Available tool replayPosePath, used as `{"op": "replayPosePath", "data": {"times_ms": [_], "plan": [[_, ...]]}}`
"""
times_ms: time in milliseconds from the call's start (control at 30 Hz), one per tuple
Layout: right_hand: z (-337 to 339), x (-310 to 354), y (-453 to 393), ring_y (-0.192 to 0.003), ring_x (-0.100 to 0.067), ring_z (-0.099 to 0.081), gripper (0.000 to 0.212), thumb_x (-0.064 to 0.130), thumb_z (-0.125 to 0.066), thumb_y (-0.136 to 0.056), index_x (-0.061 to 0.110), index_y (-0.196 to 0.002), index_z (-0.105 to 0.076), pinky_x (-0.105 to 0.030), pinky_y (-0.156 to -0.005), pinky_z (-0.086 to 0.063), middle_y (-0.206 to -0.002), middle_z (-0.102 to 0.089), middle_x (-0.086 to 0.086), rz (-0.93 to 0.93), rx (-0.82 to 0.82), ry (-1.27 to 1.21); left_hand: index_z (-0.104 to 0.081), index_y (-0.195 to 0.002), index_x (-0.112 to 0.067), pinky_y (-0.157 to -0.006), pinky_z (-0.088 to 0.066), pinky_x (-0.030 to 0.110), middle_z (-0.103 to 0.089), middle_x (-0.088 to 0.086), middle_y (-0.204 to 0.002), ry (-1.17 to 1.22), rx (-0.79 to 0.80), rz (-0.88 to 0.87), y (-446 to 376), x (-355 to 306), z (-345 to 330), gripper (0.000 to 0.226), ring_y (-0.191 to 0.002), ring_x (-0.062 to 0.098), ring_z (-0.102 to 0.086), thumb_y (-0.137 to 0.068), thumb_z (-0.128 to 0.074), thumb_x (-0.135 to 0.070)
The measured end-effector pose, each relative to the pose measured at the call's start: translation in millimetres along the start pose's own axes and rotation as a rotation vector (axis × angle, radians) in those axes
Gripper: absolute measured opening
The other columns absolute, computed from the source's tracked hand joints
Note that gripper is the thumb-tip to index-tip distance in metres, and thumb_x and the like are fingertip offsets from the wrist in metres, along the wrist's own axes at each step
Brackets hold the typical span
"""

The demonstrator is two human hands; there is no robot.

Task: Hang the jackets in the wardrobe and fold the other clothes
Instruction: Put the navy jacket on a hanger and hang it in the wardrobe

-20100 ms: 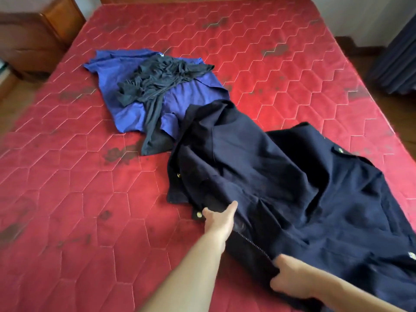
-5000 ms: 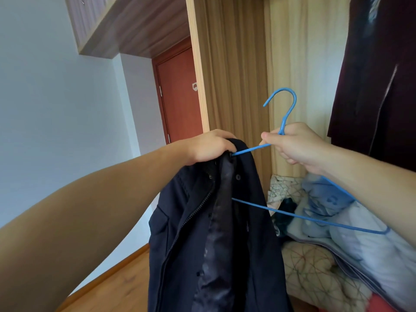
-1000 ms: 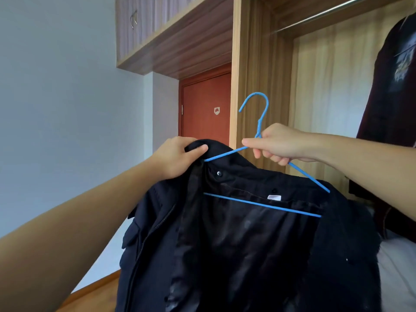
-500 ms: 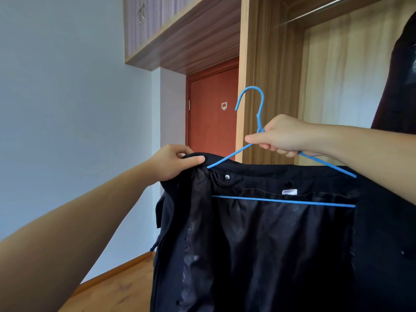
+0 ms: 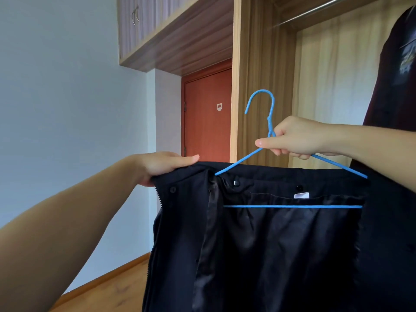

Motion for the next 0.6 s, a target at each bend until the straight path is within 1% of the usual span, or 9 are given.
{"op": "replayPosePath", "data": {"times_ms": [67,133,200,233,300,333,433,533,600], "plan": [[0.3,-0.8,2.5,-0.038,-0.014,-0.029,0.048,0.049,-0.063,-0.087,0.008,-0.063,-0.056,-0.022,-0.038,-0.027,-0.048,-0.038,0.000,0.000,0.005,-0.021,-0.071,-0.102,-0.013,-0.067,-0.055,0.024,-0.076,0.003,-0.098,-0.103,0.022,0.016,3.3,0.6,-1.4,0.046,-0.087,0.017,-0.073,-0.089,-0.054,-0.053],[-1.7,0.0,3.0,-0.037,-0.012,-0.028,0.047,0.047,-0.062,-0.089,0.008,-0.064,-0.056,-0.022,-0.038,-0.026,-0.049,-0.038,0.001,0.007,0.025,-0.046,-0.075,-0.082,-0.021,-0.066,-0.049,0.019,-0.074,-0.008,-0.084,-0.272,0.022,-0.003,8.0,-5.9,-3.6,0.032,-0.079,0.010,-0.068,-0.089,-0.058,-0.048],[-6.5,1.5,1.5,-0.037,-0.012,-0.028,0.045,0.045,-0.061,-0.090,0.008,-0.065,-0.057,-0.021,-0.038,-0.025,-0.047,-0.038,0.002,0.021,0.045,-0.061,-0.066,-0.063,-0.024,-0.073,-0.042,0.018,-0.063,-0.017,-0.068,-0.427,-0.078,-0.073,4.8,-21.0,-5.2,0.039,-0.069,0.003,-0.057,-0.094,-0.054,-0.045],[-9.2,2.8,0.1,-0.037,-0.012,-0.028,0.045,0.045,-0.061,-0.090,0.008,-0.065,-0.057,-0.021,-0.038,-0.025,-0.047,-0.038,0.003,0.029,0.048,-0.071,-0.059,-0.059,-0.021,-0.074,-0.040,0.021,-0.057,-0.015,-0.064,-0.479,-0.152,-0.135,1.4,-31.4,-7.6,0.047,-0.065,0.005,-0.052,-0.094,-0.050,-0.052],[-11.8,5.3,-2.8,-0.037,-0.012,-0.028,0.045,0.045,-0.061,-0.090,0.009,-0.065,-0.056,-0.021,-0.038,-0.025,-0.047,-0.038,0.002,0.041,0.040,-0.094,-0.063,-0.065,-0.019,-0.076,-0.043,0.024,-0.058,-0.010,-0.069,-0.481,-0.195,-0.256,-3.3,-50.6,-21.7,0.058,-0.068,0.008,-0.053,-0.085,-0.045,-0.071],[-11.5,6.0,-3.5,-0.037,-0.012,-0.028,0.044,0.046,-0.062,-0.090,0.009,-0.066,-0.057,-0.021,-0.038,-0.025,-0.047,-0.038,0.003,0.043,0.034,-0.103,-0.068,-0.071,-0.021,-0.075,-0.042,0.025,-0.058,-0.008,-0.072,-0.498,-0.166,-0.315,-4.1,-56.3,-31.4,0.056,-0.069,0.009,-0.052,-0.083,-0.049,-0.072],[-5.9,7.8,-3.6,-0.038,-0.011,-0.028,0.044,0.046,-0.061,-0.090,0.008,-0.067,-0.057,-0.021,-0.038,-0.026,-0.047,-0.038,0.003,0.055,0.029,-0.119,-0.071,-0.078,-0.024,-0.064,-0.037,0.023,-0.048,-0.006,-0.064,-0.666,-0.117,-0.371,-3.4,-56.8,-37.6,0.032,-0.060,0.009,-0.042,-0.089,-0.060,-0.052],[-6.5,9.5,-3.9,-0.038,-0.012,-0.029,0.044,0.046,-0.060,-0.091,0.008,-0.068,-0.058,-0.021,-0.039,-0.026,-0.049,-0.039,0.002,0.064,0.034,-0.130,-0.066,-0.079,-0.005,-0.061,-0.035,0.027,-0.040,-0.001,-0.061,-0.799,-0.157,-0.370,-7.8,-63.1,-34.9,0.046,-0.058,0.015,-0.036,-0.093,-0.056,-0.047],[-10.8,11.5,-7.1,-0.038,-0.011,-0.030,0.043,0.044,-0.061,-0.091,0.008,-0.068,-0.058,-0.022,-0.040,-0.026,-0.053,-0.041,0.000,0.064,0.014,-0.154,-0.065,-0.069,-0.017,-0.059,-0.038,0.022,-0.048,-0.008,-0.055,-0.771,-0.248,-0.491,-9.6,-87.8,-45.4,0.036,-0.055,0.010,-0.044,-0.095,-0.055,-0.040]]}}
Point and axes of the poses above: each hand's wrist, its own y-axis away from the middle knuckle, its own z-axis out of the back of the hand, x = y × z, the point moved 7 cm from there along -y, towards the middle knuckle
